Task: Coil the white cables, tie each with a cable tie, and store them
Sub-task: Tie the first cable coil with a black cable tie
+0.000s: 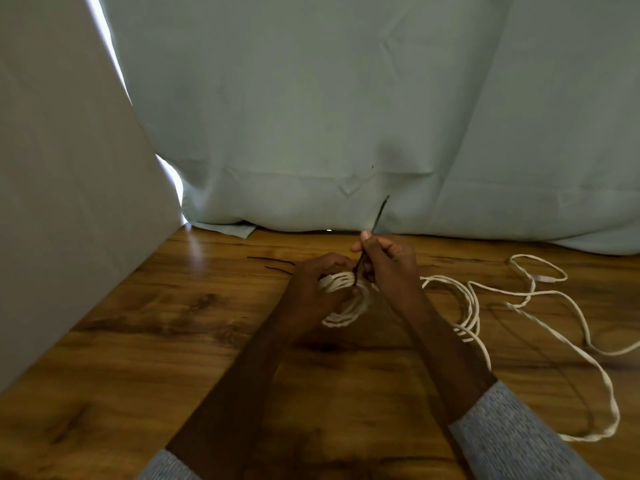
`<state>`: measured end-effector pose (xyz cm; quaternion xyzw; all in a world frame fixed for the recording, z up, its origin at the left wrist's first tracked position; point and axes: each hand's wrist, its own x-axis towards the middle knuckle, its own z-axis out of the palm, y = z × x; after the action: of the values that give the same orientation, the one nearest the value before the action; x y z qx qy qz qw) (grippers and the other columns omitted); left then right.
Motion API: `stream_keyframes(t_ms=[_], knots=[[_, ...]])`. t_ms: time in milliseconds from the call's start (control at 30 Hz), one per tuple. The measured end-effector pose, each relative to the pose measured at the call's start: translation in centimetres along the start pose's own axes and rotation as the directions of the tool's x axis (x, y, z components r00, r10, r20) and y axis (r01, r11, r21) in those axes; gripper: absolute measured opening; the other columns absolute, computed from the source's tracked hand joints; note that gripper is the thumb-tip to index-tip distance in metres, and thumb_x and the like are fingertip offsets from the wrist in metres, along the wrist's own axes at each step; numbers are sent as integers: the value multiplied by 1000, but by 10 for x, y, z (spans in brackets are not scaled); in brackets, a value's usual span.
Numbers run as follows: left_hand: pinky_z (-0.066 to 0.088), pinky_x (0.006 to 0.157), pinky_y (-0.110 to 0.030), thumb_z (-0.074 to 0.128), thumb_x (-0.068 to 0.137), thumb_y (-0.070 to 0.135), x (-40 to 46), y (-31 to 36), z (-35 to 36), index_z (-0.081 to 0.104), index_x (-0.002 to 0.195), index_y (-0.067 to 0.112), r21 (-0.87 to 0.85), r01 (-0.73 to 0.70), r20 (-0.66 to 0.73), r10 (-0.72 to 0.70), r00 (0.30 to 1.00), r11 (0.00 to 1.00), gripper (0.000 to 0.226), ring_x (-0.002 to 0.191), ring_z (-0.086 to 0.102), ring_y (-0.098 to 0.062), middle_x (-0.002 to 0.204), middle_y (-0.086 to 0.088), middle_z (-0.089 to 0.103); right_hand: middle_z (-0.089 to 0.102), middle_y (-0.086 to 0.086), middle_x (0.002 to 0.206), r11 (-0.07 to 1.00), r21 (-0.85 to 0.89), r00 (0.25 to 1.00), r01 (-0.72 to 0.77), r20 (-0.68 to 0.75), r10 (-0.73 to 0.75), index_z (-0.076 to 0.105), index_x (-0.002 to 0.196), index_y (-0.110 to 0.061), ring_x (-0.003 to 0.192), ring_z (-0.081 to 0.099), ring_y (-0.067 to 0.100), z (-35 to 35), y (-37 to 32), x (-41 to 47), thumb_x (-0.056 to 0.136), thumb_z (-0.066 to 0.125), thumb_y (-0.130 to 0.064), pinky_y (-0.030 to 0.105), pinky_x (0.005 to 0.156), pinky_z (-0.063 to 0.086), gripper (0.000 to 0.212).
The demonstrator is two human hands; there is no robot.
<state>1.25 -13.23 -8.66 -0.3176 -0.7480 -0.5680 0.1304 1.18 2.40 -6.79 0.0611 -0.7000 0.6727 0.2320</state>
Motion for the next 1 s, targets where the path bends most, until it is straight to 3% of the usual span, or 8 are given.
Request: stream_keyframes(t_ms=[133,233,367,433,567,733,867,1000], knots=[[55,63,-24,79,80,4,-15,-12,-34,73,100,13,-19,158,-76,-159,984,987,22,73,71,-9,88,2,74,65,-14,63,997,-80,995,-18,100,26,75,89,-5,59,56,-4,18,3,-8,99,63,-24,13,57,41,25],[53,54,-25,77,82,4,-27,-21,-66,73,99,13,-134,281,-101,-296,950,950,20,61,68,-12,81,-3,75,65,-9,71,997,-69,974,-32,220,47,74,95,-12,62,58,-1,43,6,-14,93,70,-16,13,56,43,6],[53,49,-27,74,83,3,-45,-32,-113,72,98,5,-282,392,-135,-441,887,876,15,50,64,-17,74,-12,72,70,-10,78,988,-71,938,-136,310,152,69,111,-20,67,63,1,86,13,-21,90,74,-17,18,59,47,22],[52,47,-25,72,84,2,-52,-35,-132,71,101,0,-304,419,-91,-464,881,856,17,46,61,-17,72,-13,70,74,-5,90,969,-188,908,-161,356,220,70,108,-21,75,67,6,107,14,-25,93,69,-21,22,60,49,15],[50,50,-24,71,85,7,-56,-40,-148,67,103,-9,-237,457,10,-469,883,857,24,50,60,-15,73,-10,71,74,4,81,936,-325,904,-134,348,250,74,82,-11,76,70,21,145,23,-29,95,64,-40,41,70,55,33],[47,86,-51,73,85,23,-52,-43,-147,69,108,-6,-307,481,56,-489,870,821,37,94,61,-42,108,-37,64,69,2,62,969,-244,965,47,261,19,71,66,-15,58,64,15,161,29,-19,98,62,-33,34,59,48,37],[40,51,-28,66,93,19,-50,-43,-144,74,106,2,-183,524,56,-524,850,831,23,54,53,-23,80,-24,69,67,8,63,823,-527,934,211,357,-11,70,66,-9,57,62,20,156,37,-7,105,38,-49,35,61,48,64],[27,42,-22,62,95,12,-49,-41,-142,71,102,-4,-201,561,64,-561,826,803,20,34,38,-8,58,-6,63,66,4,63,811,-555,936,187,351,25,69,67,-5,55,60,17,143,36,1,105,41,-46,29,58,46,62]])
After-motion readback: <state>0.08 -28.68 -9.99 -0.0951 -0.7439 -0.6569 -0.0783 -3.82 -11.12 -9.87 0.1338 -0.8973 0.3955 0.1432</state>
